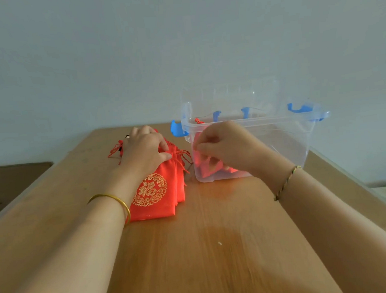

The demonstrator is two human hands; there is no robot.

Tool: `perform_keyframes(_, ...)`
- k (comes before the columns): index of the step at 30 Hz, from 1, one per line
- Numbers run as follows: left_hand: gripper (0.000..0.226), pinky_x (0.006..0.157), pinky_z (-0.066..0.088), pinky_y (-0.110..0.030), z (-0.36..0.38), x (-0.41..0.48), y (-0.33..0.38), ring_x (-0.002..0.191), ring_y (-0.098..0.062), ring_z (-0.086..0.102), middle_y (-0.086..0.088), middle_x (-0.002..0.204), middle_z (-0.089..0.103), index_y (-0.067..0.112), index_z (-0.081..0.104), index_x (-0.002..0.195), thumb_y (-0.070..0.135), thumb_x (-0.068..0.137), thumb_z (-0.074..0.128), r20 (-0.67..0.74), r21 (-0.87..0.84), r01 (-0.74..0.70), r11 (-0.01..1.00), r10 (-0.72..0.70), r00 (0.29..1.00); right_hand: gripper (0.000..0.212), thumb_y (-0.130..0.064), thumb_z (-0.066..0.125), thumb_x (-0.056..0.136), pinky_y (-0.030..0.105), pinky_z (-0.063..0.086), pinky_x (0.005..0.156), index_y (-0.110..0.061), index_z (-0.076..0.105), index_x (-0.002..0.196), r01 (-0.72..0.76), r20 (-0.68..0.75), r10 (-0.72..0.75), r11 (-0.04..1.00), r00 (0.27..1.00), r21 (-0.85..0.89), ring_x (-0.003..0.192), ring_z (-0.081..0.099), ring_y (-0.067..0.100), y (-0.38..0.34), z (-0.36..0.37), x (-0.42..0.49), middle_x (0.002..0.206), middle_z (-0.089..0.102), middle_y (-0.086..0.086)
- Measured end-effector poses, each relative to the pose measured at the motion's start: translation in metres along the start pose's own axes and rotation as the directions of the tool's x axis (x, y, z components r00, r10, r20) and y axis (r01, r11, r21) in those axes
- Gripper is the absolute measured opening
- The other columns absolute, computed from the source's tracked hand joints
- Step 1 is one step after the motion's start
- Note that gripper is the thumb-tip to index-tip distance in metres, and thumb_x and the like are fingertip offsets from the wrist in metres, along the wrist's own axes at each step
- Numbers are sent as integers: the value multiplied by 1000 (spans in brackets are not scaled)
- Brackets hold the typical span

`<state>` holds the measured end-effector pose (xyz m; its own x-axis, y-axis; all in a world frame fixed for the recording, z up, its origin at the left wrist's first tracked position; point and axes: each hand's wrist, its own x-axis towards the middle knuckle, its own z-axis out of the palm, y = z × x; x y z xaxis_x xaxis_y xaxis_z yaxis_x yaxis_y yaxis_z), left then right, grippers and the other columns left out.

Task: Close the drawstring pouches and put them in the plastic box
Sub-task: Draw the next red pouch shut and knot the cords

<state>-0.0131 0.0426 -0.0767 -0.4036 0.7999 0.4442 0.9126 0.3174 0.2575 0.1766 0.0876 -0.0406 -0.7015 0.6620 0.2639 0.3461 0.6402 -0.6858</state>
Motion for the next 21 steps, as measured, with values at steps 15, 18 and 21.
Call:
perform_keyframes(15, 11, 77, 49, -34, -69, -41, 62, 78, -22, 61, -13, 90, 67, 23, 67, 68, 20, 71, 77, 76, -491, -105, 865, 163, 984, 19, -7, 55, 89, 25, 47, 49, -3, 59, 71, 95, -22, -92, 973, 995, 209, 49, 55, 11, 13, 11, -21, 58, 58, 15)
perform_keyframes(18, 20, 80, 47, -20, -68, -42, 63, 80, -7, 55, 1, 90, 64, 27, 64, 81, 13, 72, 76, 94, -623, -66, 780, 158, 983, 13, -3, 55, 89, 21, 38, 51, 2, 60, 78, 133, -119, -107, 962, 987, 238, 53, 45, 8, 25, -16, -27, 64, 51, 9)
perform_keyframes(21, 23, 75, 49, -13, -63, -41, 67, 76, -2, 59, 5, 86, 66, 25, 65, 85, 6, 75, 72, 166, -651, -33, 758, 185, 969, 14, -4, 52, 91, 18, 39, 54, -9, 62, 83, 130, -171, -76, 937, 982, 325, 62, 46, 10, 42, -35, -35, 71, 52, 6)
